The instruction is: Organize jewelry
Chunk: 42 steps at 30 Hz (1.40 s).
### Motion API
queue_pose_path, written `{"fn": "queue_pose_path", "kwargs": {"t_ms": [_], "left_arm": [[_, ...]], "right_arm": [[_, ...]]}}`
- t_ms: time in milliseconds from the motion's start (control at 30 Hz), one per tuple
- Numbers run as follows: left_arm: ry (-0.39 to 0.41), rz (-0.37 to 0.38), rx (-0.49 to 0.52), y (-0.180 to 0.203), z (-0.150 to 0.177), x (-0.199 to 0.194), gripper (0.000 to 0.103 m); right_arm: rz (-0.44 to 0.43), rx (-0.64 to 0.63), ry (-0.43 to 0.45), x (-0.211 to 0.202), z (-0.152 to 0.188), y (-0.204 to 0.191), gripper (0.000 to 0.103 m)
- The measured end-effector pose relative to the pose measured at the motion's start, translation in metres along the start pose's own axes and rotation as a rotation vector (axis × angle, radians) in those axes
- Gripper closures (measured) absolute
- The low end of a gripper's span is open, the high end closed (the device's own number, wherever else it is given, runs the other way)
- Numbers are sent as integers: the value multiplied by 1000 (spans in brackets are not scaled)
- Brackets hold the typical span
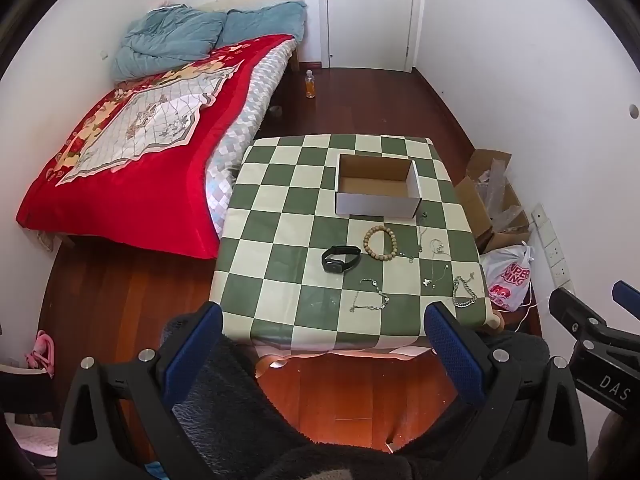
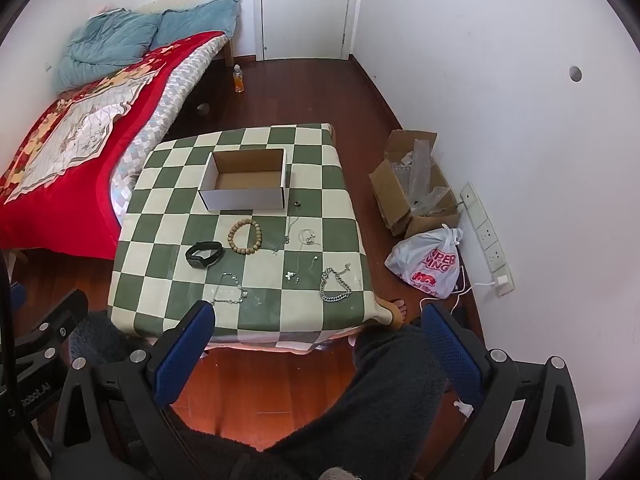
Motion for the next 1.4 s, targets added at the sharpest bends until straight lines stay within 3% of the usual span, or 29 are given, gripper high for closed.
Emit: {"fn": "queue_pose_path", "kwargs": {"t_ms": [1400], "left_arm": [[43,0,4,0,-13,-18,0]], "right_arm": [[-23,2,30,-13,-2,2,0]]}}
Point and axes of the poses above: each gripper's, at about its wrist camera, not at the fingertips, and x roughly the way its jaws point, y to its right, z to its underside, the point moved 5 cm from there along x, roughly the way its jaws point, and after that the axes turned 8 degrees about z, right-handed, at the moved point
